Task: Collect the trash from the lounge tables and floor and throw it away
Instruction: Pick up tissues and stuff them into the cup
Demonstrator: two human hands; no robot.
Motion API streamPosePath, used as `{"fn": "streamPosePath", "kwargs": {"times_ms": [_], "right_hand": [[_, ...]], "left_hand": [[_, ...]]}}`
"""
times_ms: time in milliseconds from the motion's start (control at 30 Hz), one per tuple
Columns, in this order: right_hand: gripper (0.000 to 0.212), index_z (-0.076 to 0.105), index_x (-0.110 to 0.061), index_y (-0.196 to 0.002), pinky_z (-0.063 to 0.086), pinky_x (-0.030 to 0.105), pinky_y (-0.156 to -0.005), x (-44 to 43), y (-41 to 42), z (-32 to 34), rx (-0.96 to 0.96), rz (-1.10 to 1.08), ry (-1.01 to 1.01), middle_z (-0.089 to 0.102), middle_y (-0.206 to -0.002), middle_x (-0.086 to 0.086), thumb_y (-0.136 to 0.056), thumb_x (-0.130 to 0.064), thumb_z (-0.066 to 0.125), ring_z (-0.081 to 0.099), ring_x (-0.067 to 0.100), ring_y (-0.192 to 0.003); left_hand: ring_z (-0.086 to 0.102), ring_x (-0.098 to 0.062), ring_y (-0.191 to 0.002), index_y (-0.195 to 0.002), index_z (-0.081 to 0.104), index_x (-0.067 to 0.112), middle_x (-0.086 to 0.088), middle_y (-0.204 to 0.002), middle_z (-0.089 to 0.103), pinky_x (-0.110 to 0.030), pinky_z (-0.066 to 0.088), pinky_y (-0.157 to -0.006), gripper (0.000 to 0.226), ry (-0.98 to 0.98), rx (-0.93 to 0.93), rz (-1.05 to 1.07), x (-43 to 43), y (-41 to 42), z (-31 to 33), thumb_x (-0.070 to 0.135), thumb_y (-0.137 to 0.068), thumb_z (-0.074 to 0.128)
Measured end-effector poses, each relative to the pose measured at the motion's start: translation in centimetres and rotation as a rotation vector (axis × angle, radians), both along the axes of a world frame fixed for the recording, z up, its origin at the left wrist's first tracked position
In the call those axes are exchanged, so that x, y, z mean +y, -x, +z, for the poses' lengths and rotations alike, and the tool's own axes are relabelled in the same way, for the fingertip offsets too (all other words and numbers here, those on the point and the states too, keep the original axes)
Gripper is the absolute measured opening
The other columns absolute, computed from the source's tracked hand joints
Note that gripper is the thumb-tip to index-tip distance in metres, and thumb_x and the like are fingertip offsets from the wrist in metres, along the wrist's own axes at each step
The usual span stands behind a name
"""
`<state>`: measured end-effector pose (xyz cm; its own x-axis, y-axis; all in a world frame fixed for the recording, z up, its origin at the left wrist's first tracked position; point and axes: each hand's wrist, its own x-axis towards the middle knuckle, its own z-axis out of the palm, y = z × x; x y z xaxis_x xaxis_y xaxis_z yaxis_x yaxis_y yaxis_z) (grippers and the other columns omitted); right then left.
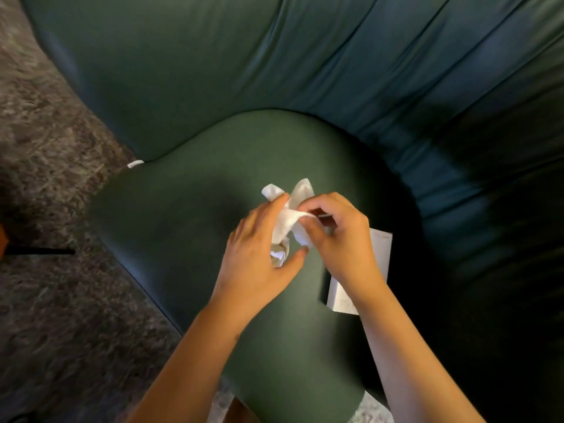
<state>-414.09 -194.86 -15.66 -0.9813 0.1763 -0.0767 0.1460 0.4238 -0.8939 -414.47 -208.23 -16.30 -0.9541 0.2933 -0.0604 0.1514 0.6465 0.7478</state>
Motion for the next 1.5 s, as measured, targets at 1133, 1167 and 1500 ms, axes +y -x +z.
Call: {"fn": "streamPosePath", "kwargs": {"times_ms": [1133,1167,1500], "right_hand": [[0.032,0.057,-0.016,-0.112,0.037,0.008,-0.082,2.0,-6.4,-4.7,-0.195,-0.504,0.008,0.063,-0.108,-0.003,-0.082,-0.004,0.060,0.054,0.007,-0.100],[0.039,0.055,-0.017,-0.116,0.037,0.015,-0.090,2.3,-6.6,-5.3,-0.230,-0.526,-0.114,0.059,-0.116,-0.002,-0.080,-0.009,0.065,0.049,0.012,-0.108],[0.104,0.017,-0.029,-0.143,0.028,0.054,-0.102,3.6,-9.1,-13.5,-0.689,-0.440,-0.605,0.006,-0.155,0.006,-0.061,-0.046,0.079,0.018,0.037,-0.135]], "left_hand": [[0.039,-0.033,-0.126,-0.136,0.040,0.017,-0.011,-0.144,0.035,-0.044,0.037,-0.098,0.075,0.420,-0.042,-0.089,-0.5,-2.2,-7.1,0.041,-0.072,0.071],[0.040,-0.033,-0.124,-0.136,0.041,0.017,-0.010,-0.143,0.035,-0.044,0.038,-0.097,0.075,0.422,-0.046,-0.088,-0.4,-2.1,-7.2,0.039,-0.071,0.073],[0.046,-0.035,-0.103,-0.121,0.054,0.016,-0.012,-0.128,0.044,-0.039,0.045,-0.081,0.061,0.325,-0.037,0.019,0.8,-1.0,-8.9,0.011,-0.065,0.078]]}}
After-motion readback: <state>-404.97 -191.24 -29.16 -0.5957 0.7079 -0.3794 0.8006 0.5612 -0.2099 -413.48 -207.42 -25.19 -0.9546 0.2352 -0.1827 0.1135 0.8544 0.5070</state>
